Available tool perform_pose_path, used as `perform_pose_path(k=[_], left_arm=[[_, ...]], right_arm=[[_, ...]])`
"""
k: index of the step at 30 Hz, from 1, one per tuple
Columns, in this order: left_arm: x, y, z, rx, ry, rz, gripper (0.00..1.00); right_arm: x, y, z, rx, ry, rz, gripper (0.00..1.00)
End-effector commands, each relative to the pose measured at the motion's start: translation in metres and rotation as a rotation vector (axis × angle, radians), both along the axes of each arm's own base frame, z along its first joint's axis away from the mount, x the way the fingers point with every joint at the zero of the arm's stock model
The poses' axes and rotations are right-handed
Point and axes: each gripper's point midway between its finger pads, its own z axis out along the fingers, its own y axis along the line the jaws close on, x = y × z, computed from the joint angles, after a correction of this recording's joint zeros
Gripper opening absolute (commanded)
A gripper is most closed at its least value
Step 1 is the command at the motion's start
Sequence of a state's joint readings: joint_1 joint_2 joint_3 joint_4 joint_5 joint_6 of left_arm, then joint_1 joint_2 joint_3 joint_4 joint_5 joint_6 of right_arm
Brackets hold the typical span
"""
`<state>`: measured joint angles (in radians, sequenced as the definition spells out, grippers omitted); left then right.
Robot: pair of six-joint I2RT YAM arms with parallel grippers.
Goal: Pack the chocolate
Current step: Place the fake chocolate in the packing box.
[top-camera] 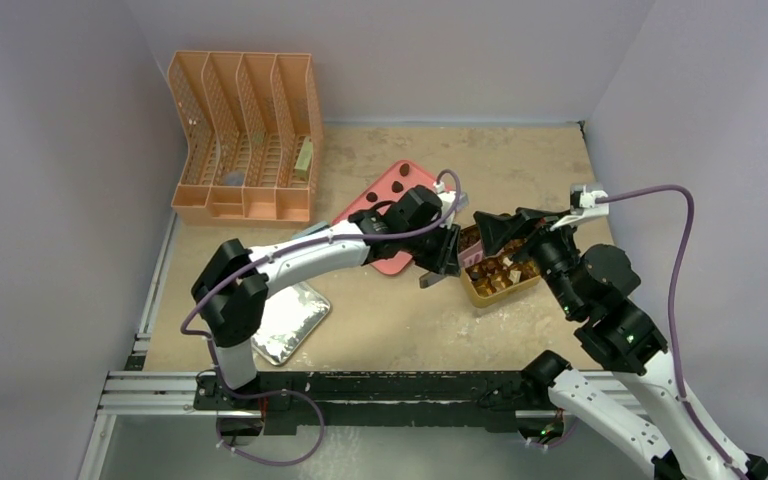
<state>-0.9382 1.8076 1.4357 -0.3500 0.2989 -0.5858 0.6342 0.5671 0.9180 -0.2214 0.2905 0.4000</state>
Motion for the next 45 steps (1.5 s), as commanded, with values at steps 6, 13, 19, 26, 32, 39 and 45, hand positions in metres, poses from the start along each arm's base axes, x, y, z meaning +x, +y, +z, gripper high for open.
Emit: perform_pose_path(k=[6,13,19,26,32,39,45], left_arm=[[-0.039,-0.032,0.023,-0.075,-0.035,-0.094,0.27],[-0.046,-0.033,0.007,-0.030,-0.019,-0.117,0.29],[-0.045,-0.033,-0.002,0.002,-0.016,-0.118,0.31],[-0.042,-0.027,-0.003,0.034,-0.026,-0.101,0.34],[-0.040,-0.024,0.000,0.044,-0.040,-0.090,0.37],[-0.027,-0.016,0.021,0.041,-0.106,-0.011,0.36],[0.002,0.004,0.049,0.055,-0.223,0.160,0.34]], right_arm=[[-0.003,-0.011,0.022,0.028,-0.058,-0.036,0.99],[-0.005,-0.014,0.021,0.032,-0.060,-0.046,0.99],[-0.006,-0.014,0.021,0.038,-0.062,-0.044,0.99],[-0.007,-0.016,0.023,0.040,-0.070,-0.047,0.99],[-0.005,-0.014,0.022,0.042,-0.070,-0.045,0.99],[-0.006,-0.012,0.025,0.047,-0.077,-0.031,0.99],[-0.009,-0.012,0.027,0.056,-0.083,-0.024,0.99]])
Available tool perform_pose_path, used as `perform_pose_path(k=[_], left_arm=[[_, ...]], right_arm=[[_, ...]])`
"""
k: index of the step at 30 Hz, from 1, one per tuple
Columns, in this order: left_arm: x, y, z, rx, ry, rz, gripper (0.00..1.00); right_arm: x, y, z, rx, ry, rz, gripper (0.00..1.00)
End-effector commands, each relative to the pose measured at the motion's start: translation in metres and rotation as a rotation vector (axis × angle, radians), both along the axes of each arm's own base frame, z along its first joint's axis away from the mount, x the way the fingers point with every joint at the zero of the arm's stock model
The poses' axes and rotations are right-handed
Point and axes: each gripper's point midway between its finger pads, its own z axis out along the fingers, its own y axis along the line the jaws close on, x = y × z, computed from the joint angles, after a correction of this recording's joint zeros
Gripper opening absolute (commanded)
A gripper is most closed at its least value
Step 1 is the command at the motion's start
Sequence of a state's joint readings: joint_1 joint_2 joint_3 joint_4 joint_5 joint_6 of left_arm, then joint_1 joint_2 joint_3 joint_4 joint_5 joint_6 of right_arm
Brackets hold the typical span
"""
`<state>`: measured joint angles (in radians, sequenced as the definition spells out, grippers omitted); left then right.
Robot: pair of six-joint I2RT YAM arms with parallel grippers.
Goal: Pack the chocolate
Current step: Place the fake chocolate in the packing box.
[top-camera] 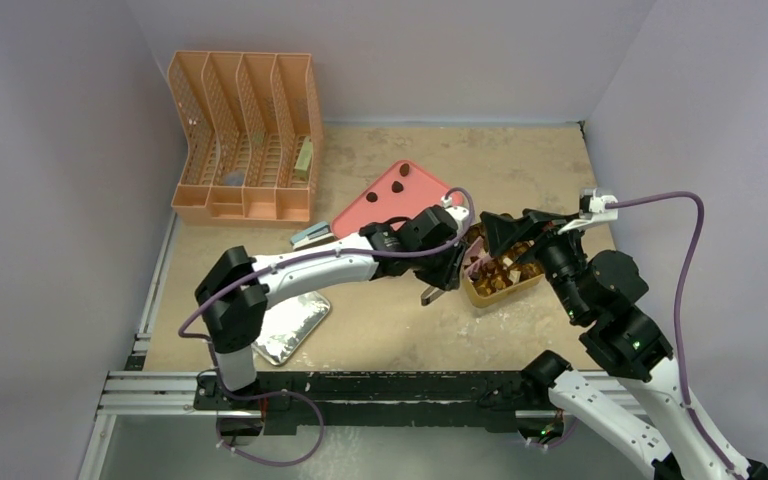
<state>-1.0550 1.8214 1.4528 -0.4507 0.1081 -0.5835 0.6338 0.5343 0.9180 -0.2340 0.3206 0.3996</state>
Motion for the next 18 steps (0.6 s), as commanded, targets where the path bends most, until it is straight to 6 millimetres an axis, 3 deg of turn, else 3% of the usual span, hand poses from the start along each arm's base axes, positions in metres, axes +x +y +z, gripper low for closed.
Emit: perform_pose_path(k=[1,11,18], left_arm=[[0.036,0.011,0.074,-0.088,-0.200,0.159,0.34],[0.106,0.076,0.085,0.022,-0.334,0.426,0.34],[0.170,0.124,0.064,0.111,-0.337,0.555,0.35]], right_arm=[[-0.005,-0.002,0.023,0.046,-0.070,0.007,0.99],[-0.004,0.001,0.018,0.046,-0.064,0.022,0.99],[-0.003,0.007,0.016,0.043,-0.058,0.044,0.99]])
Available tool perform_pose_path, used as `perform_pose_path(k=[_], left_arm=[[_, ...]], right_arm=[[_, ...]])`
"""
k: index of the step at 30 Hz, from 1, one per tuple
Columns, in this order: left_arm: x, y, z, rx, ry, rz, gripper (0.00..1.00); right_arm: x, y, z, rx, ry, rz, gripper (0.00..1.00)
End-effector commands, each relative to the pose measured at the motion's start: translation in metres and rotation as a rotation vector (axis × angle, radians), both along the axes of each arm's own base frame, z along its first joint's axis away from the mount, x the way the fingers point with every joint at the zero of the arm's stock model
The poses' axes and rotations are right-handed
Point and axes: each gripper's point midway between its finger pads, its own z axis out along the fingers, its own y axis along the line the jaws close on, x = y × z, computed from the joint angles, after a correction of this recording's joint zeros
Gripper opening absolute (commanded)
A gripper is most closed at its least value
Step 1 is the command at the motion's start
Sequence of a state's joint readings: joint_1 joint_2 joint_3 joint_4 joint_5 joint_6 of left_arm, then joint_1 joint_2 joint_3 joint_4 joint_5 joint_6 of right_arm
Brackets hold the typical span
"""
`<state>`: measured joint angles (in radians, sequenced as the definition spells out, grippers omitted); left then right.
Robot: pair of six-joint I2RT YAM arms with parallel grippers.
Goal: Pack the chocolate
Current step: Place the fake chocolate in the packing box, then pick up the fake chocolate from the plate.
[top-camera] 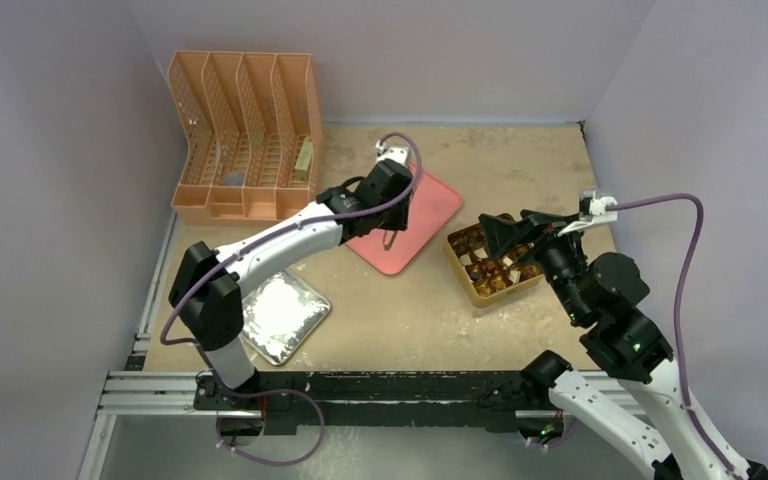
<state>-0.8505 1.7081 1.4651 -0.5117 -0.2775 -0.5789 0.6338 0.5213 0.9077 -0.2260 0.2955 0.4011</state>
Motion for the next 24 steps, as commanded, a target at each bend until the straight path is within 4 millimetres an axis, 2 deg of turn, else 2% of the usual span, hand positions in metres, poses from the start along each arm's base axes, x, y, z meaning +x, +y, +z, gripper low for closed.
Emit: perform_pose_path(k=[1,6,13,19,24], left_arm=[[0.051,0.023,0.013,0.023,-0.065,0.085,0.35],[0.086,0.027,0.004,0.055,-0.045,0.096,0.35],[0.119,0.033,-0.005,0.031,-0.010,0.104,0.35],[0.132,0.030,-0.012,0.011,0.021,0.082,0.37],[0.139,0.025,-0.027,0.033,0.044,0.061,0.37]], right_arm=[[0.001,0.005,0.014,0.037,-0.047,0.021,0.99],[0.001,0.009,0.014,0.041,-0.044,0.039,0.99],[0.001,0.015,0.011,0.044,-0.043,0.063,0.99],[0.003,0.017,0.010,0.036,-0.036,0.068,0.99],[0.004,0.017,0.008,0.033,-0.032,0.063,0.99]])
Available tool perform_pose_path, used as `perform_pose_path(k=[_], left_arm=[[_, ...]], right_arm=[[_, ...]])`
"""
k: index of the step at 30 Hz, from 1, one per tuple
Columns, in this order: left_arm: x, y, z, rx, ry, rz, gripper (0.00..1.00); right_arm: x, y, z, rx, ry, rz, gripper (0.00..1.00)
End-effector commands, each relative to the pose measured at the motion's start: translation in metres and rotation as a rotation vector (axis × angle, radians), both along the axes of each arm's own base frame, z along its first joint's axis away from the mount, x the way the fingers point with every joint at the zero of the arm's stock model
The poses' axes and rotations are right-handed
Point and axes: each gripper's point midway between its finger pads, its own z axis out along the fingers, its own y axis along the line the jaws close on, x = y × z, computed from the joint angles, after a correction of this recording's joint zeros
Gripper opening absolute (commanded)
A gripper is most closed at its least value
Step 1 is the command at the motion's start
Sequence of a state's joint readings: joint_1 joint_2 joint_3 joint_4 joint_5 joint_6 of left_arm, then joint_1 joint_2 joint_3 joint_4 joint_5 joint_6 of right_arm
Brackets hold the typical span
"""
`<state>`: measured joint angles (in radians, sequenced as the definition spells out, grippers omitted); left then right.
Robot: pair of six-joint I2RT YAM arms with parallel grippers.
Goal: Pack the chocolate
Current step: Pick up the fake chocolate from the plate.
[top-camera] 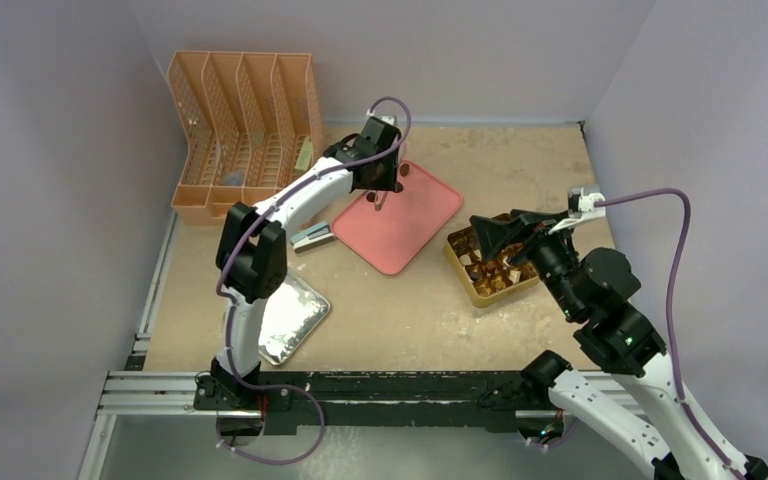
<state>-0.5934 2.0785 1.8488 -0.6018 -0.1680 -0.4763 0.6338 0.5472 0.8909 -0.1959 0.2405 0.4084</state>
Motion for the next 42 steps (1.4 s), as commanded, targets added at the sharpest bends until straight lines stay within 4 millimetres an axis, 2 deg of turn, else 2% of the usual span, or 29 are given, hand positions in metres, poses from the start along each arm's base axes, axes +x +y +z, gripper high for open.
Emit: perform_pose_path(k=[1,12,23,29,34,42], left_arm=[[0.013,-0.013,0.012,-0.024,-0.032,-0.045,0.37],[0.030,-0.017,-0.011,-0.017,0.001,-0.054,0.37],[0.033,-0.021,-0.038,-0.024,0.053,-0.078,0.37],[0.034,-0.029,-0.040,-0.053,0.061,-0.097,0.37],[0.027,-0.039,-0.033,-0.120,0.070,-0.124,0.38],[0.021,-0.031,-0.034,-0.101,0.080,-0.106,0.38]], right_arm=[[0.002,0.003,0.014,0.035,-0.041,0.007,0.99],[0.004,0.000,0.015,0.023,-0.051,-0.010,0.99],[0.007,-0.001,0.015,0.017,-0.056,-0.023,0.99],[0.006,-0.002,0.014,0.019,-0.054,-0.026,0.99],[0.007,0.000,0.016,0.023,-0.057,-0.022,0.99],[0.004,-0.005,0.023,0.009,-0.072,-0.029,0.99]])
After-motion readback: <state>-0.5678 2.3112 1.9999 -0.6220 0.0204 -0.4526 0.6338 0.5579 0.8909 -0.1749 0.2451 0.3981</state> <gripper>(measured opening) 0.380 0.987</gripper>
